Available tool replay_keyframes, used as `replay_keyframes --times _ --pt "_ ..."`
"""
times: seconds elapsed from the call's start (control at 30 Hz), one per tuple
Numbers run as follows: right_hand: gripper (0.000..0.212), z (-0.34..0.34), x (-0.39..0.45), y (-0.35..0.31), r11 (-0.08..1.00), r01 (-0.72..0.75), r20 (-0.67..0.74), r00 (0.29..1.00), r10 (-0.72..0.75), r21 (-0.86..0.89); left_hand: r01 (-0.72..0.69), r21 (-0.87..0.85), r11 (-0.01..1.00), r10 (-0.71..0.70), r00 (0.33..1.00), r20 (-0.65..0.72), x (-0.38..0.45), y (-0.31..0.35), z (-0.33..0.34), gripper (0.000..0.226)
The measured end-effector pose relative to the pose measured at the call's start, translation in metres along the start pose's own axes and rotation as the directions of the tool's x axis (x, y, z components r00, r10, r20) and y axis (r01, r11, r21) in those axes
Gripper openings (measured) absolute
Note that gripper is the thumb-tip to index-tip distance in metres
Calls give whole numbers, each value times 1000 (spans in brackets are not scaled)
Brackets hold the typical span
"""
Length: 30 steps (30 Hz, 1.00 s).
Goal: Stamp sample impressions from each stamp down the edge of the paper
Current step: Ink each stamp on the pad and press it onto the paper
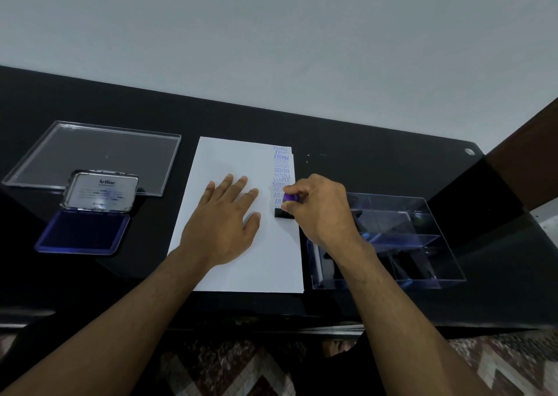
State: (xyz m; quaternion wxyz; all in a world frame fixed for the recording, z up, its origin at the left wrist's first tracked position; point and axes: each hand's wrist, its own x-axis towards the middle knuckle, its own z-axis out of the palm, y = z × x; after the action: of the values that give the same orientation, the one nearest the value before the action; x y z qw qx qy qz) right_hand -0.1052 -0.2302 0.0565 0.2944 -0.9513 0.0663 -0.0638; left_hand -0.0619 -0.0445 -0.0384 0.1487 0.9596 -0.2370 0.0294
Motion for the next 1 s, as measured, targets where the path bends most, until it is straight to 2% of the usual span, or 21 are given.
replay_keyframes --times 0.13,0.23,0.33,0.4,0.5,0.6,1.0 --pt "27 0 -1 1 999 39 -5 999 -39 -36 -6 -3 1000 6 1000 -18 0 0 0 67" --pt "22 -2 -4 7 999 25 -121 992 -21 37 -10 -7 1000 10 1000 -15 -1 -2 1 68" --pt "17 -5 -9 15 942 -47 -280 949 146 333 -14 -16 1000 13 1000 -21 -3 0 -1 67" --pt "14 -6 -13 15 827 -104 -262 920 291 552 -10 -16 1000 10 1000 -15 -3 2 -2 68" --pt "12 -4 -16 14 709 -131 -229 893 388 693 -15 -15 1000 14 1000 -20 -4 1 -3 69" --pt "11 -4 -17 13 655 -135 -228 869 438 744 -18 -20 1000 18 1000 -26 -4 1 -3 68" --pt "11 -3 -18 13 642 -136 -244 850 467 755 -17 -32 999 17 1000 -17 -3 1 -4 75"
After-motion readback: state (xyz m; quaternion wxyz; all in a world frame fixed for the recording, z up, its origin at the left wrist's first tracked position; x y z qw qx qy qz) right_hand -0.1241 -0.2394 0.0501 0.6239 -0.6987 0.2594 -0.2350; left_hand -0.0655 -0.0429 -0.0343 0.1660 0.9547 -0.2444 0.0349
